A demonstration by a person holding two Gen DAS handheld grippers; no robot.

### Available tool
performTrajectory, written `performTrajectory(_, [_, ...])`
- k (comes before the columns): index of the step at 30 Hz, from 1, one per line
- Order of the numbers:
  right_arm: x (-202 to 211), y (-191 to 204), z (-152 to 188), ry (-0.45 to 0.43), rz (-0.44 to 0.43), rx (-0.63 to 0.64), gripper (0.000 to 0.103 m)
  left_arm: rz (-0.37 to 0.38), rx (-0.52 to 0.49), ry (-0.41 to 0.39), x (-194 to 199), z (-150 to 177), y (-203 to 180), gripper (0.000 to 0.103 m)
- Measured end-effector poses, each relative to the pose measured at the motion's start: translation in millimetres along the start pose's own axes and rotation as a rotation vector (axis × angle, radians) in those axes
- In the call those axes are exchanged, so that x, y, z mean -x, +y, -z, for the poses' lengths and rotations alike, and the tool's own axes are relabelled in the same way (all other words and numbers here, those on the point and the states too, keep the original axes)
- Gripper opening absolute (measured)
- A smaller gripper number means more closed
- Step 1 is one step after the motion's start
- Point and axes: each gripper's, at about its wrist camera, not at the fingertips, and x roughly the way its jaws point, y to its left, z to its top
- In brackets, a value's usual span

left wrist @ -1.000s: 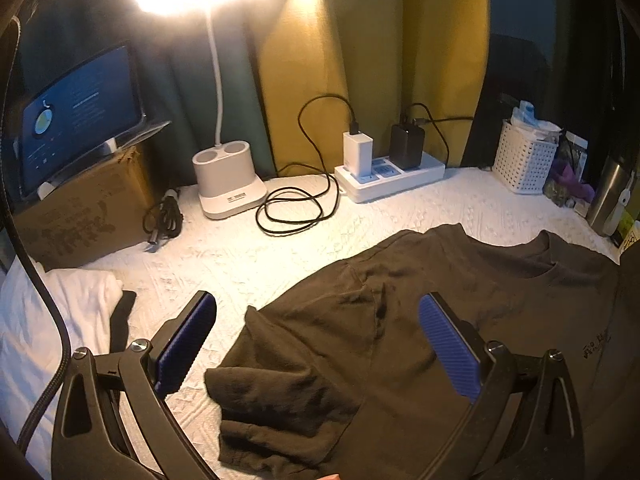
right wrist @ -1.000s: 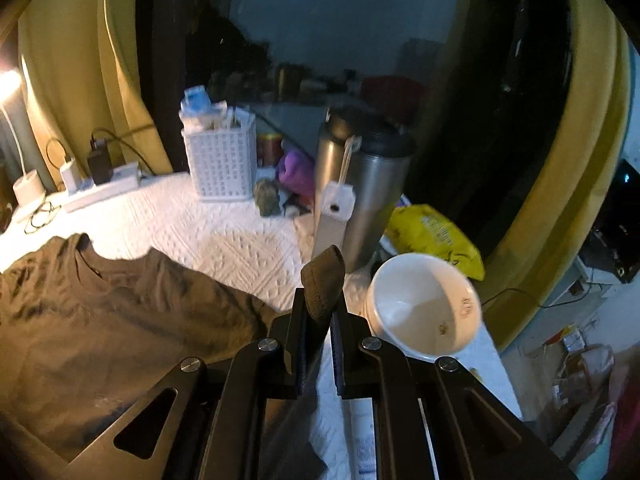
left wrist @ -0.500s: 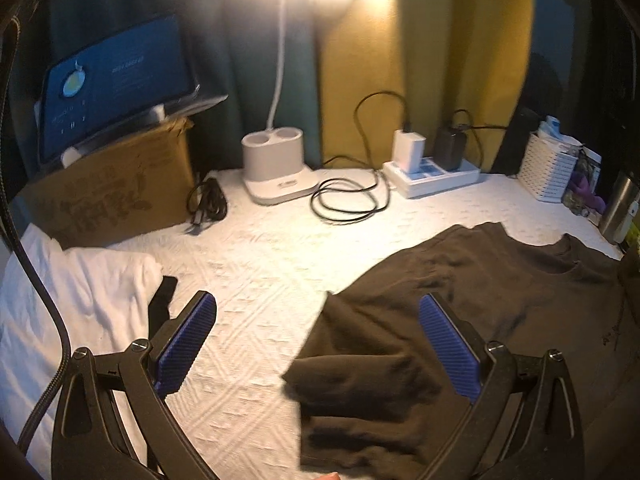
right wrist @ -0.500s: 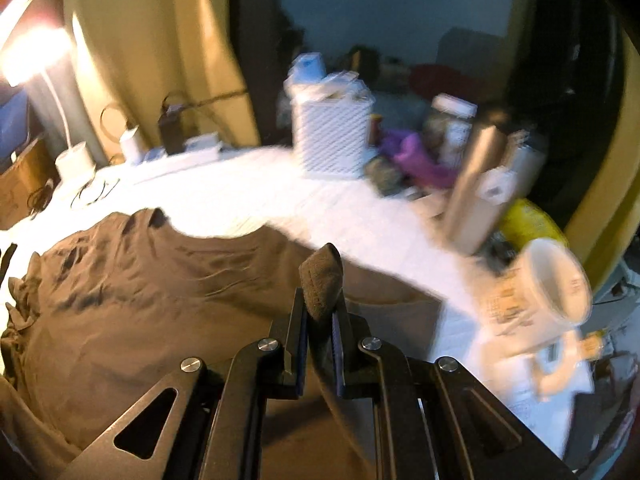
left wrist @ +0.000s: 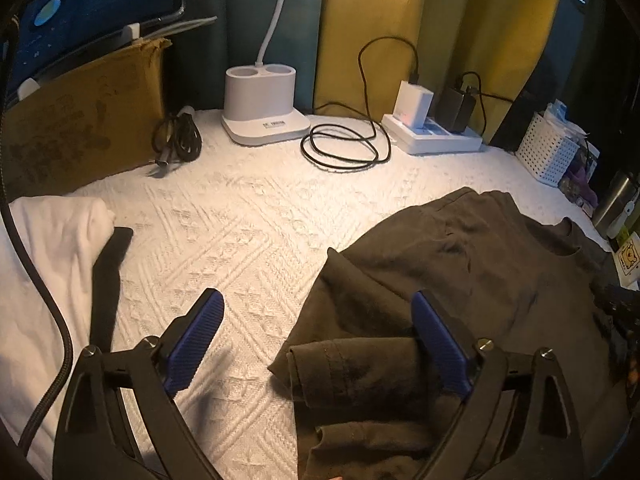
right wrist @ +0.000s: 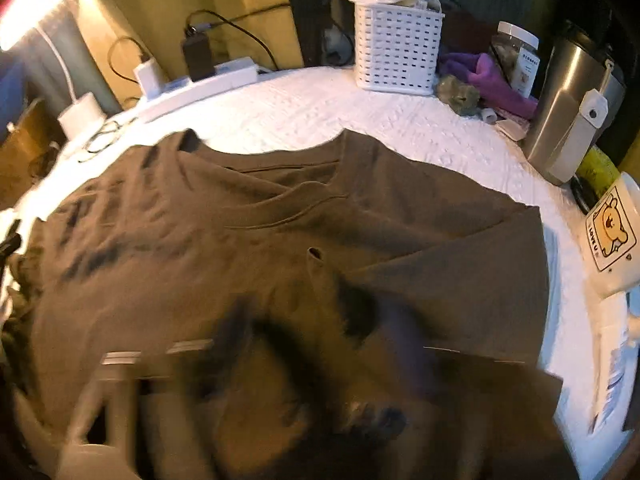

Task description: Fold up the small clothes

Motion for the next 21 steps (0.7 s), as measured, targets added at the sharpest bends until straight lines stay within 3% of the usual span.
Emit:
performTrajectory(4, [30.1,-1.8,6.7,-0.066,-0.006,0.028,0.092,-0.014,0.011,-0.018,12.6,1.6,-2.4,0.094])
performTrajectory(8, [71.1,-42.0,20.3,-0.158,0.035,-0.031,0.092,-0.024,0.012,-0.028,24.6,5.9,-10.6,0.094])
performTrajectory(11, [78.2,-81.6,34.0,-0.148,0.085,-0.088,0.092,-0.025,0.006,-0.024,29.9,9.0,-19.7,0.094])
performTrajectory(13, [74.2,-107.8,44.5,-0.122,0.069,-0.155,0.089,-0.028,-0.006,-0.022,33.2,11.2,-26.5,0.094])
performTrajectory(17, [56.8,-135.7,61.7,-0.072,0.003,-0.236,0.072,-0.020,-0.027,-0.022,39.9,14.4,-40.0,0.094])
performTrajectory(19, [47.2,-138.3,66.7,-0.044,-0.037,-0.246,0.053,-0.015,-0.042,-0.031,43.9,16.6,-45.7,0.094])
performTrajectory(20, [46.3,-137.1,68.2,-0.049,-0.033,-0.237,0.048,-0.016,-0.053,-0.036,45.8,17.7,-48.6,0.094])
performTrajectory(21, [47.4,-135.1,68.7,-0.059,-0.036,-0.223,0.028,-0.018,-0.060,-0.037,47.2,19.1,-50.9,0.094])
